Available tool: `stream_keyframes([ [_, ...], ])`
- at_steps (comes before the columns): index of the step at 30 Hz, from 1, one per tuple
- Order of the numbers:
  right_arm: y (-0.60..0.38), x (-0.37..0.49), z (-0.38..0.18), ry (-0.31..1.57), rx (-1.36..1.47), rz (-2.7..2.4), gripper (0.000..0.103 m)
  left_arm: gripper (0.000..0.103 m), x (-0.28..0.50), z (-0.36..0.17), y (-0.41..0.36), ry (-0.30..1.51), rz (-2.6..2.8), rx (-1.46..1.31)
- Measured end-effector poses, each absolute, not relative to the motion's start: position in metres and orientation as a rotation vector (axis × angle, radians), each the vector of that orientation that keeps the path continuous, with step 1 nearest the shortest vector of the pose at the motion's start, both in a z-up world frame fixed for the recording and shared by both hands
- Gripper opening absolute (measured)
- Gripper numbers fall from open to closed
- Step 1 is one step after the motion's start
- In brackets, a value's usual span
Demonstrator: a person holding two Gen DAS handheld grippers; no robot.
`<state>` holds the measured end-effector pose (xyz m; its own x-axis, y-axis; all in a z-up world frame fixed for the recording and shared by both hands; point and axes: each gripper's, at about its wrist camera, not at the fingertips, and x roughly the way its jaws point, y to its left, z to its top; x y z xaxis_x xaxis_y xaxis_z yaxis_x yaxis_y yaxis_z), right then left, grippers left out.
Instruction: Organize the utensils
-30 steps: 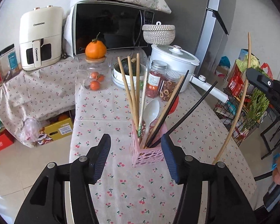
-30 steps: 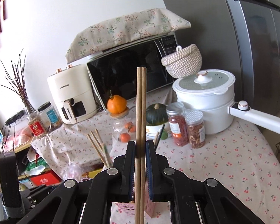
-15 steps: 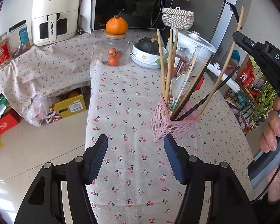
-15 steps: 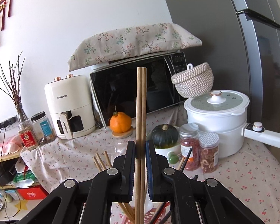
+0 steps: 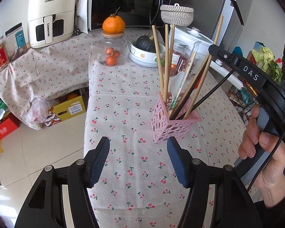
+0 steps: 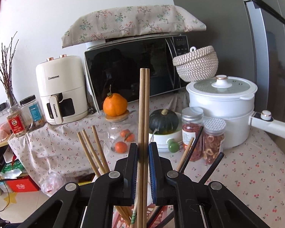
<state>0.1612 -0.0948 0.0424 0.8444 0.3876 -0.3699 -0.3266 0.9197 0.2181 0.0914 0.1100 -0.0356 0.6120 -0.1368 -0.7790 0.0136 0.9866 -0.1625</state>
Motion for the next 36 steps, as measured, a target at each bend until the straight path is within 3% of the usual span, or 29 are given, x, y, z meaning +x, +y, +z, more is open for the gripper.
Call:
stream_keyframes([
  [2,-0.100,0.158,0.046,0.424,0.158,0.384,0.014,0.065,0.091,-0.035,0.109,0.909,-0.089,-0.143],
  [6,-0.117,0.144,0.064,0.403,0.201,0.387,0.041,0.066,0.088,-0.030,0.105,0.898,-0.097,-0.138],
  [9,-0.132,0.131,0.080,0.407,0.219,0.385,0.051,0.070,0.084,-0.022,0.101,0.884,-0.104,-0.141],
  [10,-0.138,0.127,0.085,0.404,0.225,0.375,0.062,0.071,0.081,-0.018,0.099,0.875,-0.108,-0.145],
  [13,-0.158,0.113,0.098,0.404,0.232,0.326,0.084,0.077,0.070,-0.005,0.094,0.833,-0.107,-0.147],
  [18,-0.183,0.085,0.108,0.438,0.203,0.235,0.103,0.093,0.045,0.019,0.078,0.744,-0.049,-0.130],
  [23,-0.196,0.053,0.110,0.485,0.133,0.167,0.103,0.103,0.017,0.042,0.053,0.659,0.034,-0.040],
  [36,-0.202,0.025,0.089,0.582,0.035,0.114,0.103,0.103,-0.012,0.054,0.040,0.635,0.064,-0.049],
])
